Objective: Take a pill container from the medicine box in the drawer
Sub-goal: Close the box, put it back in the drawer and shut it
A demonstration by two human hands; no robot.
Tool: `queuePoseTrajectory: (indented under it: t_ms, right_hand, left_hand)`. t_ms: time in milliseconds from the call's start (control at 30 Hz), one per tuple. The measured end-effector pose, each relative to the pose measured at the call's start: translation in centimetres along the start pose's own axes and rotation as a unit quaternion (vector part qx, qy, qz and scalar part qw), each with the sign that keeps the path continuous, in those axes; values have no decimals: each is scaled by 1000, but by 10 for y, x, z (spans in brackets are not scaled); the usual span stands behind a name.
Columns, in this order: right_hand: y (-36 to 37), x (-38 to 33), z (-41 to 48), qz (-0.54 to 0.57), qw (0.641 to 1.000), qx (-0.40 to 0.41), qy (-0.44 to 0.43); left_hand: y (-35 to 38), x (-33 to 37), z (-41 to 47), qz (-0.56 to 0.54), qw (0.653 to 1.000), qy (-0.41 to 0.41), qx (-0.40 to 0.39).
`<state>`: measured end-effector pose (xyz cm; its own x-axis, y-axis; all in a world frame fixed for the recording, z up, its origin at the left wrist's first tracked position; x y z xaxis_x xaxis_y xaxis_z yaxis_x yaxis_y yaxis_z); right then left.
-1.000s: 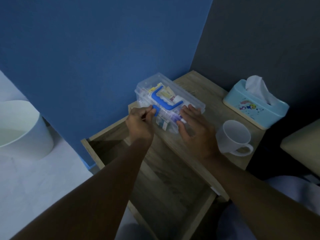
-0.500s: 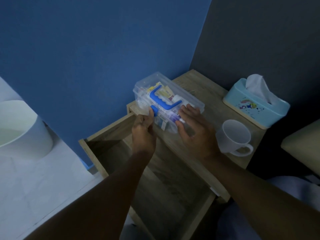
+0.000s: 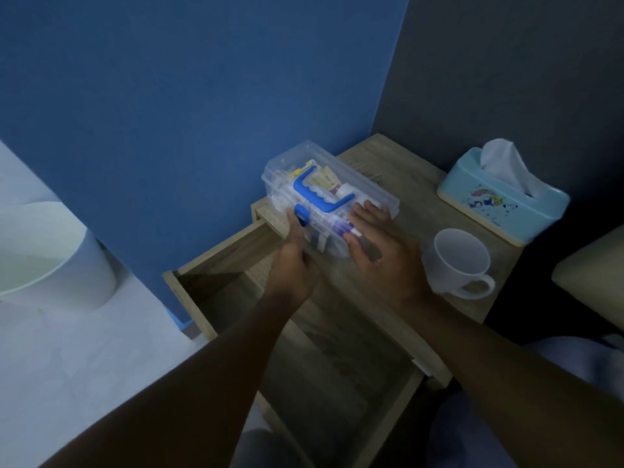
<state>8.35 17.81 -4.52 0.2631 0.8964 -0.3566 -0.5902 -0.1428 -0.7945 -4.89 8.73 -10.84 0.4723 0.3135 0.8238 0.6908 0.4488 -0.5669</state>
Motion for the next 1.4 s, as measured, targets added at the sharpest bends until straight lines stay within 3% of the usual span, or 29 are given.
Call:
queuePoseTrajectory:
  t_ms: [100,167,267,533,700,1100,1400]
  right_hand:
    - [-3,-3,2,13,999,-32,21]
    - [-5,-4,6,21,997,-67,38]
    - [-6,-7,12,26,989,-125,68]
    - [6,3,9,33,963,-109,246]
    - [21,5,6,19,949,-92,303]
    - [41,3,-4,88,958,-6,273]
    - [25,-11,-18,156,943,-35,291]
  left_hand:
    - [-17,-6,8,-27,999,-14,-28]
    - [-39,-6,11,-41,999,-35,-3]
    - [-76,8,15,24,998,-5,53]
    - [-102,43,58,113,993,26,-1]
    - [-94,39,95,147,988,1,-40]
    - [-92,-10,122,20,997,-77,-17]
    - [-115,4,88,10,998,-64,1]
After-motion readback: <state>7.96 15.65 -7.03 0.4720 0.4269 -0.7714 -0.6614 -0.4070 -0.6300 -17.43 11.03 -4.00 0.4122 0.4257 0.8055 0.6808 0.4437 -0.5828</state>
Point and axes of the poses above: each hand's wrist, its own z-axis towards the middle knuckle, its own y-axis out of the palm, x = y × z, the point moved 8 cm from there along z, towards the middle knuckle, and after that the axes turned 11 degrees about -x, right-handed, at the moved point
